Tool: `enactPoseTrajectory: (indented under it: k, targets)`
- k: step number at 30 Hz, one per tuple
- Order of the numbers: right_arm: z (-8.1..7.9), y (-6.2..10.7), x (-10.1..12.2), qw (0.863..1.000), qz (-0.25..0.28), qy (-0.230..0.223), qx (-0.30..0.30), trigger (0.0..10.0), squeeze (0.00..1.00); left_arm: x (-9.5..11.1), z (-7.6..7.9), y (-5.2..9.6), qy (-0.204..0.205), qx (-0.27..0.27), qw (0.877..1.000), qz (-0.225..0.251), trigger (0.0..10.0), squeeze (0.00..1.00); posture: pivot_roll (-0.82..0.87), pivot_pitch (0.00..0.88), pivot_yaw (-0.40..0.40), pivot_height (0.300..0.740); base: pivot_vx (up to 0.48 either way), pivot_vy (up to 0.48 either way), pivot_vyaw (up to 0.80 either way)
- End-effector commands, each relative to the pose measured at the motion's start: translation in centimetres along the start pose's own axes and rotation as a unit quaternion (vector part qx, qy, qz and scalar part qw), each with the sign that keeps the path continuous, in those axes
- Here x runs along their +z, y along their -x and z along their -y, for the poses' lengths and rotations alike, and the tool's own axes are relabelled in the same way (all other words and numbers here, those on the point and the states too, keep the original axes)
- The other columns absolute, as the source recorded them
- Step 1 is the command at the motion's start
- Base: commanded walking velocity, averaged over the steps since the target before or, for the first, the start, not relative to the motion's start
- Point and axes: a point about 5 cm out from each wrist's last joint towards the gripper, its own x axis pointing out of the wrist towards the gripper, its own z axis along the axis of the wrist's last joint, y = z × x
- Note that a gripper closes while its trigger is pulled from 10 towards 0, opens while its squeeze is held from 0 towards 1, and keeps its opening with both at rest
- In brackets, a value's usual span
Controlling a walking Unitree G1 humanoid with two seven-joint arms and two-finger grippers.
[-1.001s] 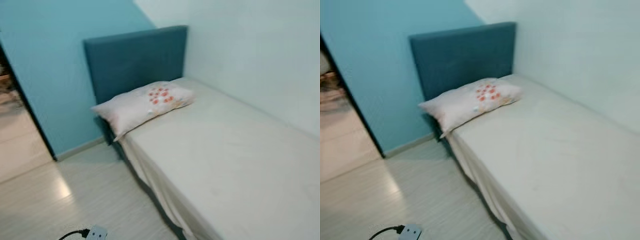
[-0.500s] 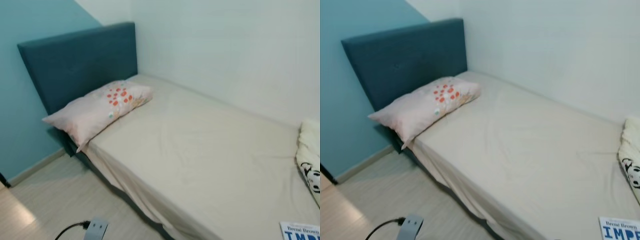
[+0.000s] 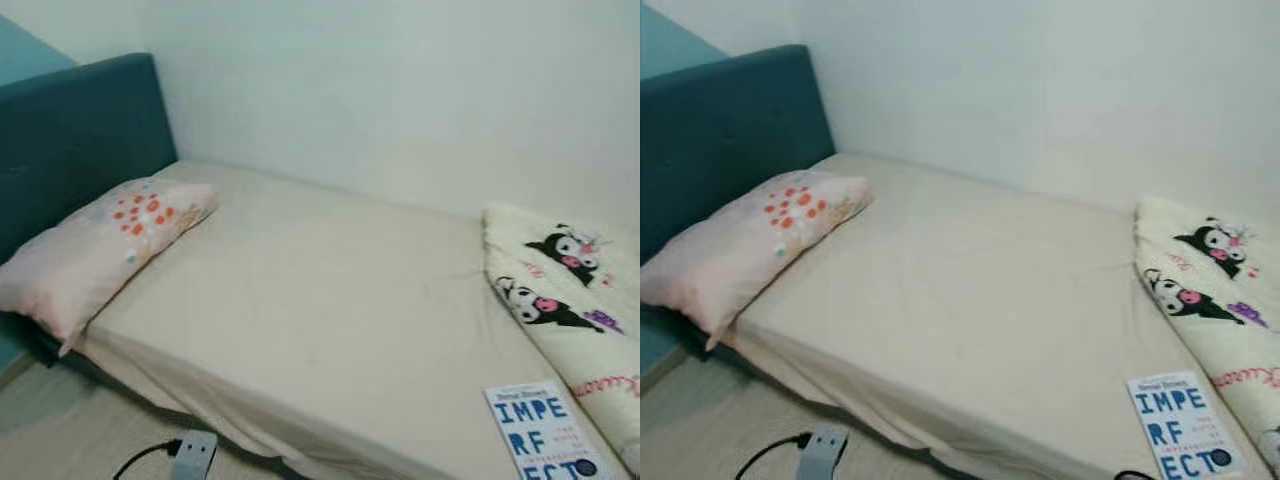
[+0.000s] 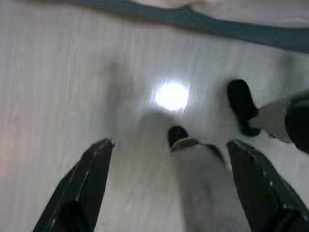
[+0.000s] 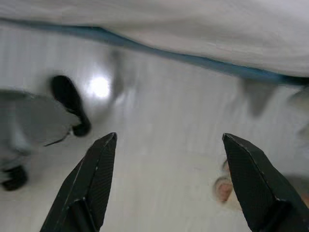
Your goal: Clean up the room
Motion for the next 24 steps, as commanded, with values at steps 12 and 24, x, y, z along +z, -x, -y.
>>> enactPoseTrajectory:
  k: [12,24]
  targets:
    - [-0.5,-0.1,1.7,0.998,0.035,-0.059,0.014,10.0,0.0,0.6,-0.2,-0.1,0.013,0.005,1.0,0.005,10.0,0.0,0.03,0.0,0.004,0.74,0.0,0.0,-0.8]
    - [-1.6,0.0,4.1,0.988,0.088,-0.115,0.057,10.0,0.0,0.7,-0.4,-0.1,0.029,0.013,0.999,0.003,10.0,0.0,0.03,0.0,0.004,0.74,0.0,-0.174,-0.27]
